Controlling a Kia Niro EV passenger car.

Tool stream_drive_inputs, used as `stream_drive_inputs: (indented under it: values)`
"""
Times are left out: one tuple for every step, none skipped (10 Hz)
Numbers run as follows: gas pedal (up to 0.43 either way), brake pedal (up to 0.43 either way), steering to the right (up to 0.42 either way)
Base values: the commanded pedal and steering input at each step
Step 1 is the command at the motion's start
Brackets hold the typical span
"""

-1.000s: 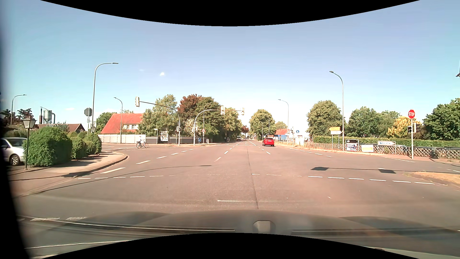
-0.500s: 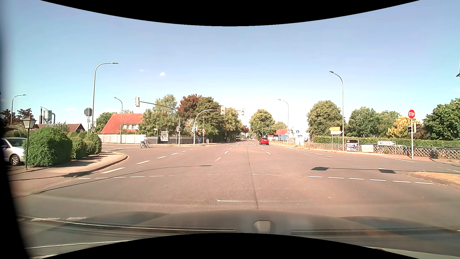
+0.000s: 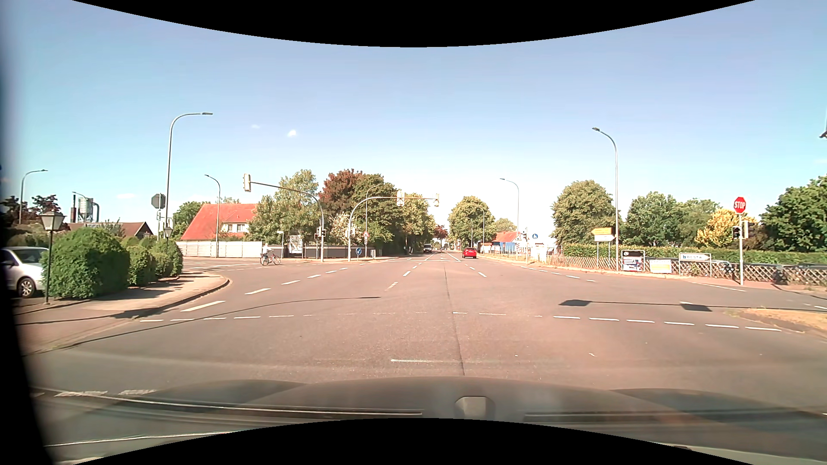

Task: Follow the waypoints while adhering to traffic rules and regulations

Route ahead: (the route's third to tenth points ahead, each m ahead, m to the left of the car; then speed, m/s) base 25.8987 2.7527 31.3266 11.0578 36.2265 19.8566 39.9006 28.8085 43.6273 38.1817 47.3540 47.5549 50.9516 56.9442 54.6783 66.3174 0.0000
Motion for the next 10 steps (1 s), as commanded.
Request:
stream_drive_inputs:
  values:
    - [0.000, 0.329, 0.008]
    - [0.000, 0.329, 0.008]
    - [0.000, 0.329, 0.008]
    - [0.000, 0.329, 0.008]
    - [0.000, 0.329, 0.008]
    - [0.000, 0.329, 0.008]
    - [0.000, 0.329, 0.008]
    - [0.000, 0.329, 0.008]
    - [0.000, 0.335, 0.008]
    - [0.000, 0.335, 0.008]
